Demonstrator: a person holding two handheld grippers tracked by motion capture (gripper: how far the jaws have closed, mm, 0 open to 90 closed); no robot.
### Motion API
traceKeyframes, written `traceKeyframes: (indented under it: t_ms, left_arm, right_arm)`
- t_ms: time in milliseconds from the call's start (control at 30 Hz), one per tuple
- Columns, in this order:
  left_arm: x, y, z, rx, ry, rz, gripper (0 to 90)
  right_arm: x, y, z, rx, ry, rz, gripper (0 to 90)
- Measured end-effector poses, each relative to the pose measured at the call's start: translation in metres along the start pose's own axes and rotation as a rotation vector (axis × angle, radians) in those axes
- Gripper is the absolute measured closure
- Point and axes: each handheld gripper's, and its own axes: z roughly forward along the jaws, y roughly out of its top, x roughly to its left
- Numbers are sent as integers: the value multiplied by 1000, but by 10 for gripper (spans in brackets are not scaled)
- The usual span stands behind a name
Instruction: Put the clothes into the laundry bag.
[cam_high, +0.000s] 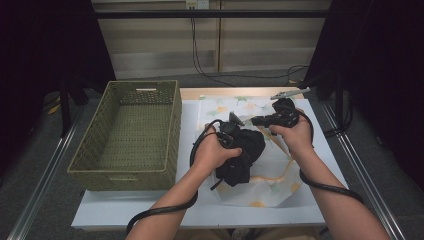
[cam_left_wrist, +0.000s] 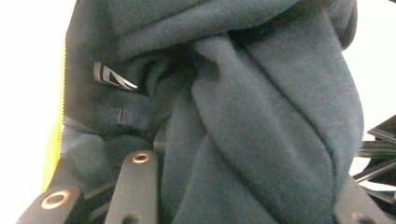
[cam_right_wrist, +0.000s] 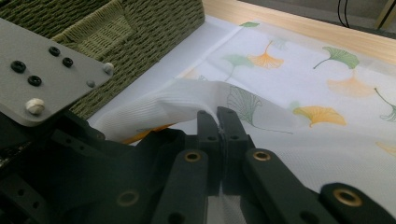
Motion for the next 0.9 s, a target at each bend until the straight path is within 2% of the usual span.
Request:
traceKeyframes:
  t_ms: [33, 67, 167, 200, 333, 433, 500, 600, 667, 700, 733, 800, 900]
  left_arm:
    - [0, 0, 1, -4, 2, -15, 574]
    - [1, 1, 1, 0, 1, -10, 573]
    - [2, 1, 4, -27, 6, -37, 572]
    - [4, 1, 3, -10, 9, -24, 572]
    - [6, 2, 6, -24, 10, -43, 570]
    - [7, 3, 6, -7, 21, -31, 569]
    - [7, 3, 6, -14, 10, -39, 569]
    - [8, 5, 6, -12, 19, -35, 569]
    - [8, 5, 6, -22, 16, -43, 568]
    - [7, 6, 7, -39, 15, -62, 568]
    - [8, 6, 6, -26, 13, -49, 567]
    - [9, 6, 6, -33, 18, -42, 566]
    - [8, 7, 7, -33, 24, -50, 561]
  right_arm:
    - [0, 0, 1, -1, 3, 0, 900]
    - [0, 0, 1, 0, 7, 2, 900]
    - [0, -1, 3, 2, 6, -2, 900]
    - [0, -1, 4, 5, 9, -2, 900]
    - [-1, -2, 5, 5, 10, 0, 900]
    - [-2, -2, 6, 6, 12, 4, 900]
    - [-2, -3, 6, 7, 10, 6, 900]
    - [-2, -3, 6, 4, 11, 4, 900]
    - [-2, -3, 6, 4, 11, 4, 900]
    - [-2, -3, 6, 3, 11, 2, 900]
    - [-2, -3, 6, 3, 10, 2, 900]
    - [-3, -3, 6, 2, 10, 3, 900]
    - [-3, -4, 6, 4, 10, 7, 900]
